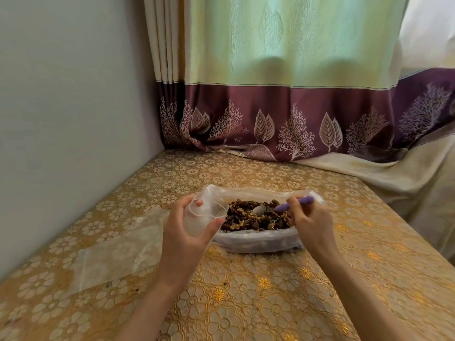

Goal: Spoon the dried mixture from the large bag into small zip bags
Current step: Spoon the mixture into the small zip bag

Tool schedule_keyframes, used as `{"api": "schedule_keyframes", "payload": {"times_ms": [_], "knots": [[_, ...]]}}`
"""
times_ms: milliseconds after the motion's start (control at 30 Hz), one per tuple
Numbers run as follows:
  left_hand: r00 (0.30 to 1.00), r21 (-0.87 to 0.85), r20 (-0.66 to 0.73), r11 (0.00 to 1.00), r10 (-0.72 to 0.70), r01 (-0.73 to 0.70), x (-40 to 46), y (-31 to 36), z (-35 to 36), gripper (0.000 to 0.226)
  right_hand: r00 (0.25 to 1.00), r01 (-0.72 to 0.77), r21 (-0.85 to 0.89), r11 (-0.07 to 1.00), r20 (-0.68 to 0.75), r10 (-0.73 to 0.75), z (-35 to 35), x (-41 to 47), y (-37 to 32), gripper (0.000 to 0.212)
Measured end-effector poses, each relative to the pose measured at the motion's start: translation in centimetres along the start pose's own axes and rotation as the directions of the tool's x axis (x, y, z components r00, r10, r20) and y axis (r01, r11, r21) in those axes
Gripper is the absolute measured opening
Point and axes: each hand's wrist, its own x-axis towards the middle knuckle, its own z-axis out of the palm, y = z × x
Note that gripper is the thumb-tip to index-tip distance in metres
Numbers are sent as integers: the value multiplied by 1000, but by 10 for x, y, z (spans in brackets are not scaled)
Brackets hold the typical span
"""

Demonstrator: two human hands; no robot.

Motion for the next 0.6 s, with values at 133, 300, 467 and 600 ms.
{"api": "schedule_keyframes", "payload": {"times_ms": [133, 300, 467, 600], "knots": [[1000, -4, 11, 1000, -3, 3, 1, -1, 1, 59, 995, -99, 116, 988, 20, 98, -4, 5, 4, 24], [998, -19, 62, 1000, -16, 17, 0, -4, 2, 65, 972, -228, 264, 937, 115, 204, -2, 7, 9, 30], [995, -12, 92, 999, -49, 50, 0, -4, 2, 72, 978, -208, 302, 931, 36, 207, -1, 9, 6, 39], [987, 25, 132, 996, -88, 86, -1, -7, 4, 80, 977, -202, 299, 933, -1, 213, -3, 10, 6, 33]]}}
